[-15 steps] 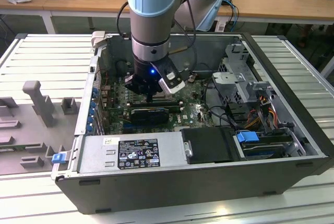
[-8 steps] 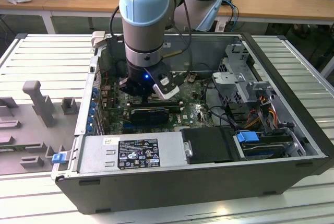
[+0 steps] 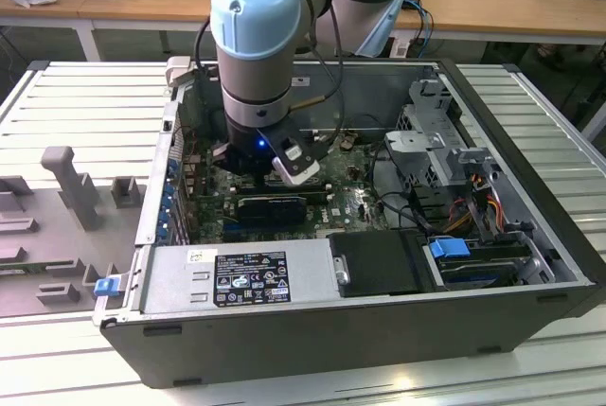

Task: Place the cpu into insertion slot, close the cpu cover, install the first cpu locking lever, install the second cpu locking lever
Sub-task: 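Install the second cpu locking lever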

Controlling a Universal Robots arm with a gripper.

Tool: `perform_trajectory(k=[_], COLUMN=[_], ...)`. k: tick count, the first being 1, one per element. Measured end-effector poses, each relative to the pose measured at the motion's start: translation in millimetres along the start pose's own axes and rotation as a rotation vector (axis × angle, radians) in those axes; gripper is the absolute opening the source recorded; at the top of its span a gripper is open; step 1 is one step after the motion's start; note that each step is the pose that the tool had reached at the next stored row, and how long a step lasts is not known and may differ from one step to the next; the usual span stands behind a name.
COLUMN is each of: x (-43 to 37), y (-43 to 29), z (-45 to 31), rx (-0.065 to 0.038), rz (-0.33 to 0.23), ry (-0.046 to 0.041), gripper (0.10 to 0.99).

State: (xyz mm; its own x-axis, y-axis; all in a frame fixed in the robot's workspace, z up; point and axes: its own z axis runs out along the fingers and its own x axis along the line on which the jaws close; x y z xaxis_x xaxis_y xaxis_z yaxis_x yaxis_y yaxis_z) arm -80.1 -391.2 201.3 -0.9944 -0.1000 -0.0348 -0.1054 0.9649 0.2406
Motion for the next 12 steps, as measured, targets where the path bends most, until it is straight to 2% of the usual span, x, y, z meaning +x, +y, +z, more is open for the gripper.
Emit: perform_trajectory(k=[4,6,8,10,12], x=[0.1,0.1,0.0,-0.4,-0.6], y=[-0.7,-0.8,0.7,3.5,4.7], z=[2.7,3.6,-2.6,-14.1,-18.7], rx=[-0.017,-0.033,-0.036,-0.036,-0.036], rz=[0.000,0.000,0.000,0.000,0.000], ry=[-0.0022,-0.0038,-0.0040,-0.0041,-0.0040], gripper=[0.106,0.106,0.106,0.106,0.106])
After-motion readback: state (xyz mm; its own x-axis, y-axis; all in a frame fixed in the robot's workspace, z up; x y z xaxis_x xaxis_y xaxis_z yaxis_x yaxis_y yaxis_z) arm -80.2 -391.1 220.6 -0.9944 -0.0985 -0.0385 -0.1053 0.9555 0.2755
